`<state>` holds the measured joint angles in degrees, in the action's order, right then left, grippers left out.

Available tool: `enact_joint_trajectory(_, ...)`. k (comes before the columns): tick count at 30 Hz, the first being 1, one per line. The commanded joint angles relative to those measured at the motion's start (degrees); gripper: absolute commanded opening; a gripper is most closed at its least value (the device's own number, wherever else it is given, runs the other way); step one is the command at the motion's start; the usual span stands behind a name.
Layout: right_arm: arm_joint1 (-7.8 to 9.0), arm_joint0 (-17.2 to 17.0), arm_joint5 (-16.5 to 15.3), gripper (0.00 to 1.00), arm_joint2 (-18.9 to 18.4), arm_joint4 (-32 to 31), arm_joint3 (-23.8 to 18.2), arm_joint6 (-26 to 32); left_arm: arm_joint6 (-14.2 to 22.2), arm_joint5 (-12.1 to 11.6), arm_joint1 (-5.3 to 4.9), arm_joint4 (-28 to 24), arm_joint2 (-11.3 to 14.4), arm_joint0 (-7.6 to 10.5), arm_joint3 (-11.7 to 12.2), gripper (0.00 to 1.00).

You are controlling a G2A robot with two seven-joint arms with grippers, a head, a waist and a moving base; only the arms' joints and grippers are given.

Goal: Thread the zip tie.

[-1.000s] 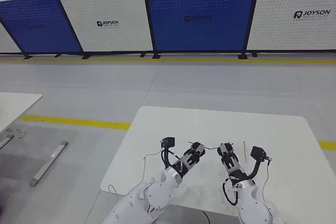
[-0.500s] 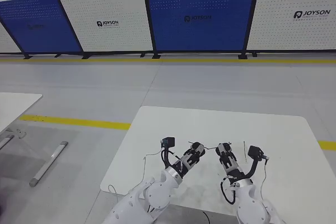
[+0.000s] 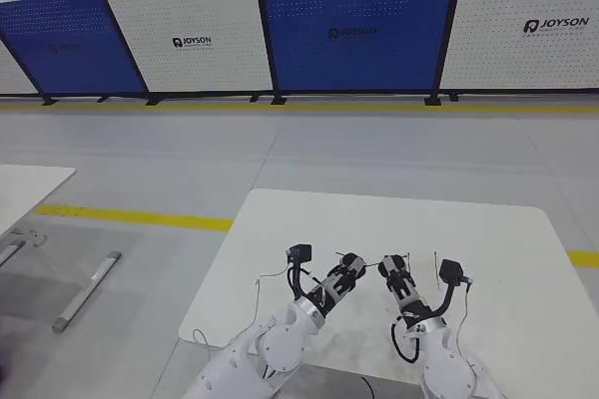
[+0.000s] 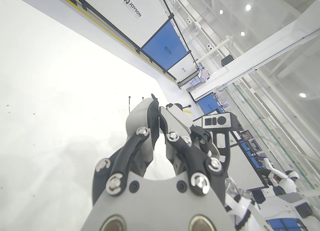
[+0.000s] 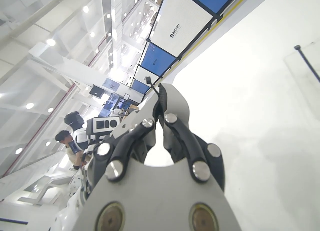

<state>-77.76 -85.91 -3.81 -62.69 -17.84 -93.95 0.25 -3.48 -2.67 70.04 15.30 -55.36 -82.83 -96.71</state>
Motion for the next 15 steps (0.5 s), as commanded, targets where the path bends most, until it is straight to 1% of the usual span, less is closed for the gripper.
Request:
enact_joint_trajectory(1, -0.15, 0.10, -1.42, 0.00, 0.03, 1.45, 0.69, -0.77, 0.00, 0.00, 0.00, 0.00, 0.00, 0.00, 0.00, 0.00)
enact_joint_trajectory(4, -0.27, 0.22, -3.75, 0.00, -0.16, 3.17, 1.22, -0.96, 0.00, 0.00, 0.00, 0.00, 0.00, 0.00, 0.00, 0.00)
enact_joint_trajectory(7, -0.33, 0.15, -5.10, 0.00, -0.32, 4.16, 1.63, -0.96, 0.00, 0.00, 0.00, 0.00, 0.00, 0.00, 0.00, 0.00)
enact_joint_trajectory(15, -0.68, 1.19, -3.87, 0.00, 0.65, 3.21, 3.88, -0.99, 0.00, 0.00, 0.00, 0.00, 0.00, 0.00, 0.00, 0.00)
